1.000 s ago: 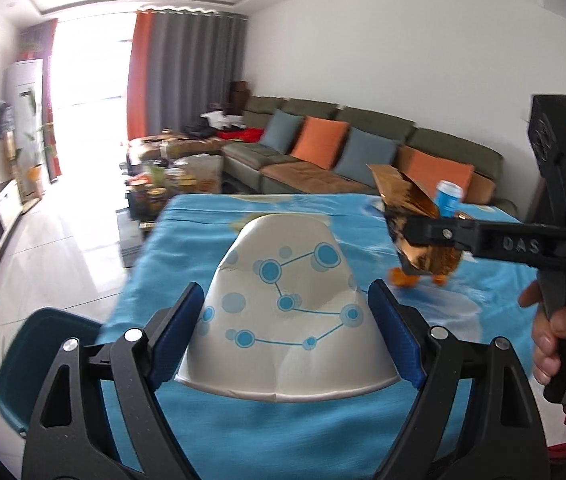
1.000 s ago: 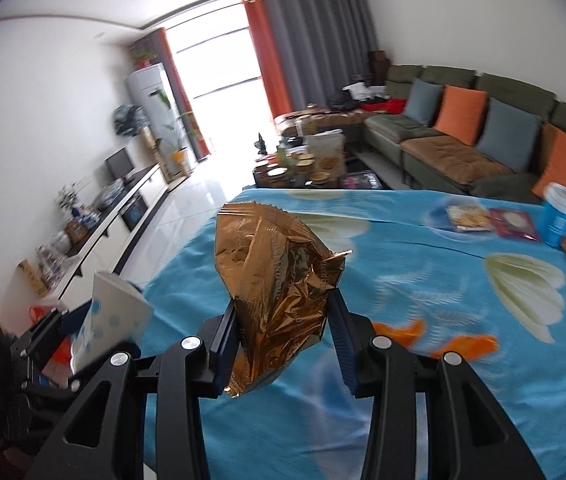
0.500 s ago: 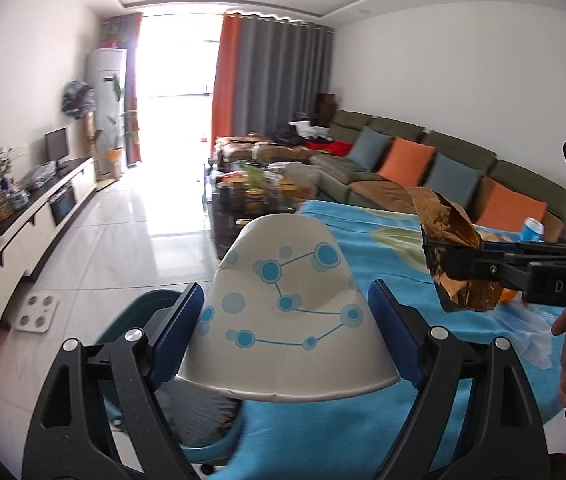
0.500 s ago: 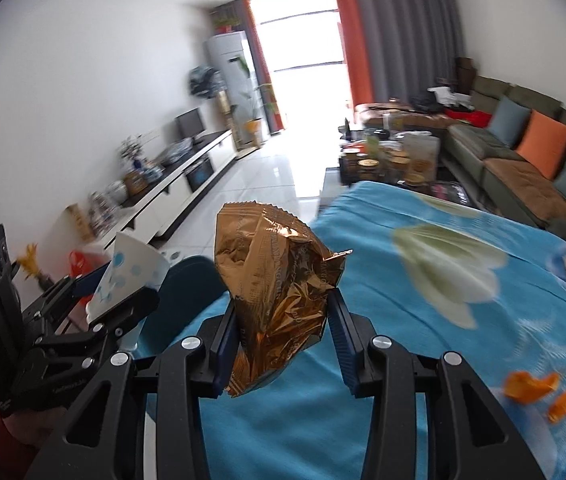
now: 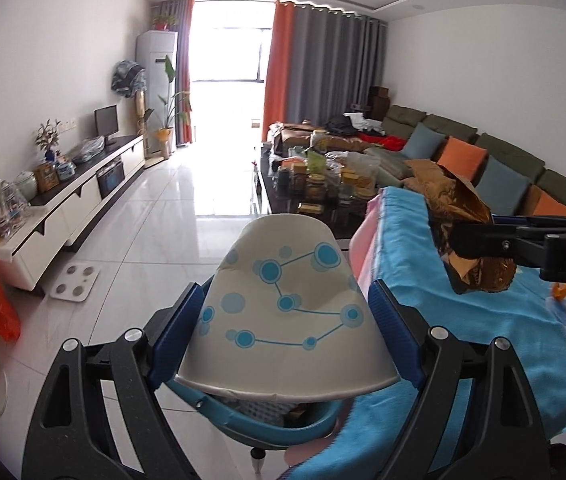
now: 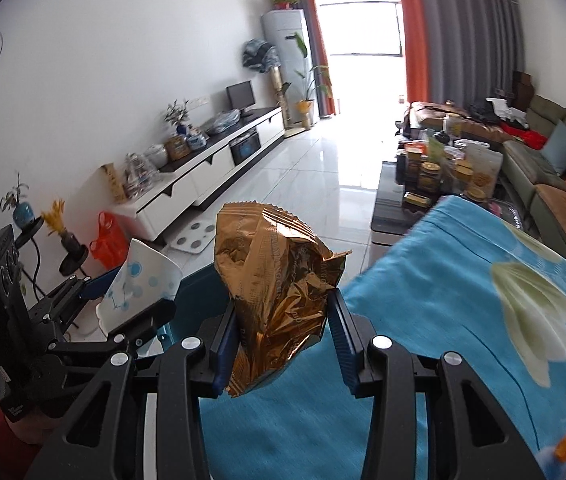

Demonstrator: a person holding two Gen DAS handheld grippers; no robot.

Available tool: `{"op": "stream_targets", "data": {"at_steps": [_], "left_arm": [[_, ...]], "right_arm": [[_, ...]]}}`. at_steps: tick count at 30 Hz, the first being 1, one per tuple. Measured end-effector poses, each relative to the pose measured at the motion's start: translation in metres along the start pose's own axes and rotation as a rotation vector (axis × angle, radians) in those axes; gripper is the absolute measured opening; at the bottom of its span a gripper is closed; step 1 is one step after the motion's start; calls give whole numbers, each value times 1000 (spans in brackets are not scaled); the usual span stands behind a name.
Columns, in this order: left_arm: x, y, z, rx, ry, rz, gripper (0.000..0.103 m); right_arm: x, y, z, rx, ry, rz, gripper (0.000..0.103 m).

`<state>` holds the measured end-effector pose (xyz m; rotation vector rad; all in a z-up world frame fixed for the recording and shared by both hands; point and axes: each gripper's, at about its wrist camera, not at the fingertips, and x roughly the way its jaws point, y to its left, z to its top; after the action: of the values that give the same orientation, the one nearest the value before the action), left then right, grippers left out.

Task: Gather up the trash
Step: 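Carry the paper cup and gold wrapper over the teal bin with both tools, then open both tools to drop the cup and wrapper into the bin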

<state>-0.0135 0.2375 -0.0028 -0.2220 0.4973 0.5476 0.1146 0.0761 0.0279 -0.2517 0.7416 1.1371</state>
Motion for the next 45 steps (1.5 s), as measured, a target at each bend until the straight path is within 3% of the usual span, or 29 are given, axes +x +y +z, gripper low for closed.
{"op": "stream_targets", "data": {"at_steps": [8,29,34,38,45], "left_arm": [[27,-1,-7,-10,57,30,83],[117,5,-26,20,211,51,84],[130,0,-31,28,235,55,85],[141,-2,-31,30,245,61,85],[146,0,-31,32,236,70,89]], "right_arm": [[48,6,8,-26,105,56,40],[125,11,11,-12,295,145,46],[133,11,11,3,304,145,52],[131,12,13,9,287,142,69],[124,4,15,40,265,154,69]]}}
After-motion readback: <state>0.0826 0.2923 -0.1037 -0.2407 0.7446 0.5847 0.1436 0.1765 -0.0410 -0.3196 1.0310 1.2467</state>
